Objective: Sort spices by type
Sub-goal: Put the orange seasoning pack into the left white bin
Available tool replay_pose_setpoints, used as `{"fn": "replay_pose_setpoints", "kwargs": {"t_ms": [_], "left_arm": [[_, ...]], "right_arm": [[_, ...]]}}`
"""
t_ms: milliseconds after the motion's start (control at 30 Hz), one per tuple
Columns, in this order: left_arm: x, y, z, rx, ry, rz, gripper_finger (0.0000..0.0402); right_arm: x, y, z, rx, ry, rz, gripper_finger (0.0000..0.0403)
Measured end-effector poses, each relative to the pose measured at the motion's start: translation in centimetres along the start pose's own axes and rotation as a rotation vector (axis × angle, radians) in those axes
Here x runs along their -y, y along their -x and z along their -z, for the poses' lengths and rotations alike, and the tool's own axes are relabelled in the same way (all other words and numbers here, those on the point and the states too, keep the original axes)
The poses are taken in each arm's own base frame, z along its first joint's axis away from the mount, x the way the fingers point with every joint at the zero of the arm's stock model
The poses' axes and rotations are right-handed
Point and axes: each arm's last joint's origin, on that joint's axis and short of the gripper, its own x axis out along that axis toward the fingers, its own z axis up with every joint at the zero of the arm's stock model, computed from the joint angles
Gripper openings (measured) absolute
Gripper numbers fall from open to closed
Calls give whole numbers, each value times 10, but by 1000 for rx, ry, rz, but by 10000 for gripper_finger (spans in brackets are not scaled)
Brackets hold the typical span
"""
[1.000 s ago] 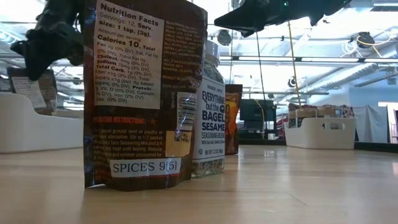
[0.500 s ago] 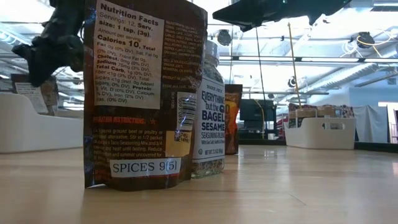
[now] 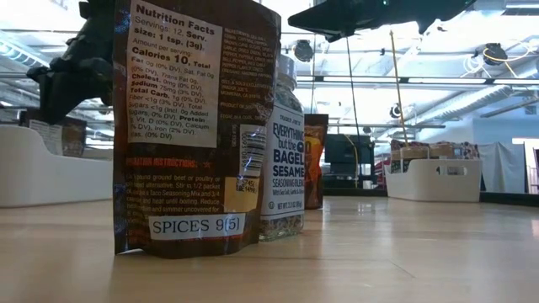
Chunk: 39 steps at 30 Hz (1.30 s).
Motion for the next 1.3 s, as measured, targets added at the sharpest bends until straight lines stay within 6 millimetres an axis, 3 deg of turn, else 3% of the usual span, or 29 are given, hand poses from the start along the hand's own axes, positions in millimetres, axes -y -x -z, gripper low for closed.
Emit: {"fn": "replay_pose_setpoints", "kwargs": {"t_ms": [333, 700, 833, 1033, 1300], "left_arm": [[1, 0, 0, -11, -16, 27, 121], [5, 1, -7, 87, -27, 40, 124], [3, 1, -5, 58, -22, 26, 98], [3, 0, -4, 55, -14, 20, 10], [2, 0, -5, 71, 34, -4, 5]], "right_arm": [[0, 0, 0, 0, 3, 0, 0], [0, 0, 0, -3, -8, -1, 0], [0, 0, 1, -7, -8, -3, 0], [0, 0, 1, -7, -6, -3, 0], [0, 0, 1, -7, -6, -3, 0]]}}
